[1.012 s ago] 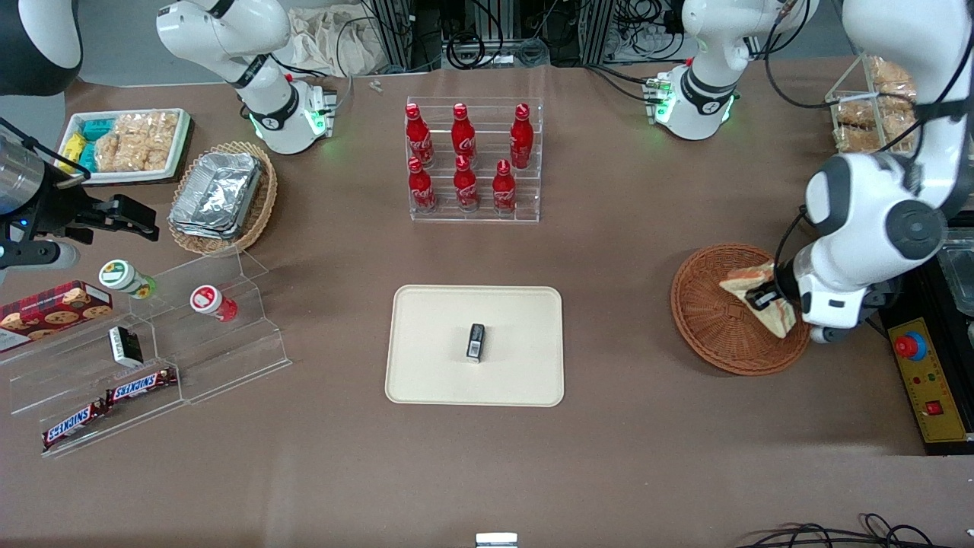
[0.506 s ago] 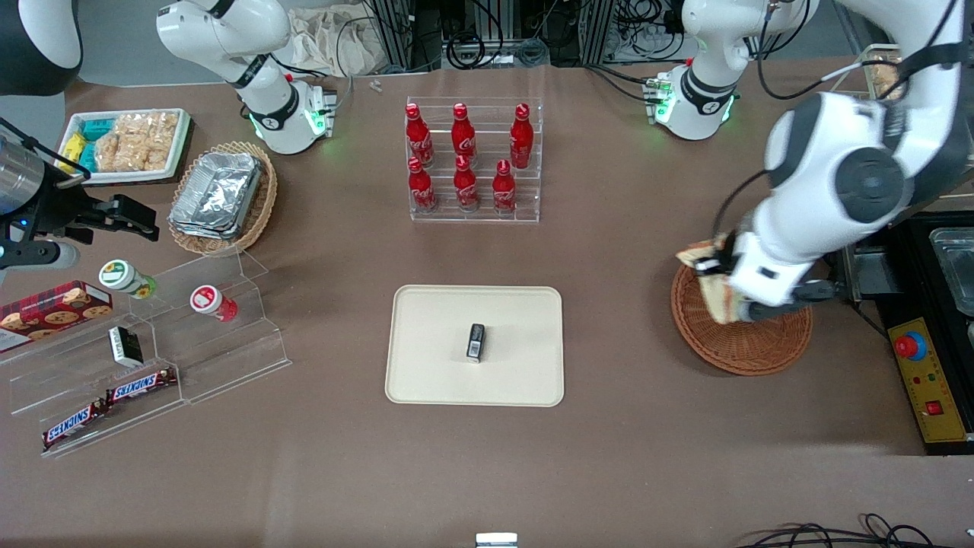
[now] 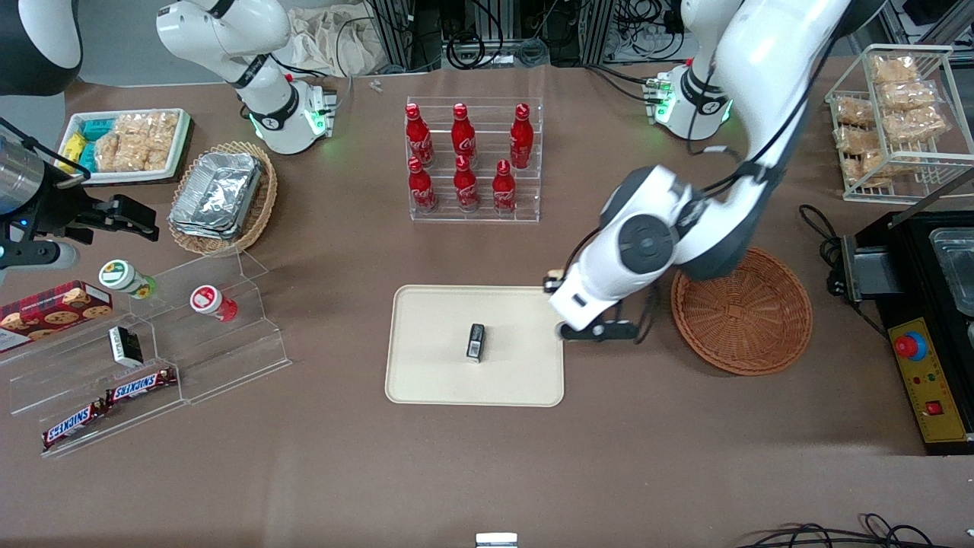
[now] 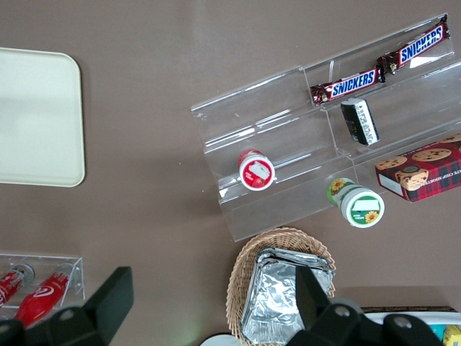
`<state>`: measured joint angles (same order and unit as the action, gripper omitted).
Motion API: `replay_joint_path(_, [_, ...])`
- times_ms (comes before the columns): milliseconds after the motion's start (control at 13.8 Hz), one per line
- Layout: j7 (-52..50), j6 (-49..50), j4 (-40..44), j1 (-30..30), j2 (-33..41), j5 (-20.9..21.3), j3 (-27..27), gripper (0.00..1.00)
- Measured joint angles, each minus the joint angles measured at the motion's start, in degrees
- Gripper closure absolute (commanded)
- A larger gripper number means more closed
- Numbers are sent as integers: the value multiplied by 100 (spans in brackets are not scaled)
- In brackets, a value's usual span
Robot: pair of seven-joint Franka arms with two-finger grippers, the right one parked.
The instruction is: Place sandwich from basket to tray
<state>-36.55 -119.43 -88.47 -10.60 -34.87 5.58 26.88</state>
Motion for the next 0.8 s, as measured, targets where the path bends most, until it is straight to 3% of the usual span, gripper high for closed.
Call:
replay_joint_path(145, [-171,-679,104,-121,-641,459,-6,100])
replay_joint_path(217, [-185,-903,137,-124,-896,597,-9,86])
replay_joint_path(289, [-185,-1034,176,-122,-1106,693,-16,35])
replay_joint_path(361, [-185,-1106,203,-125,-1270,777,-16,0])
replay_joint_path(651, [-190,-1193,297,-150,-1396,1234,19,0])
replay_joint_path(795, [-192,-969,434,-140,-1265,1269,16,0])
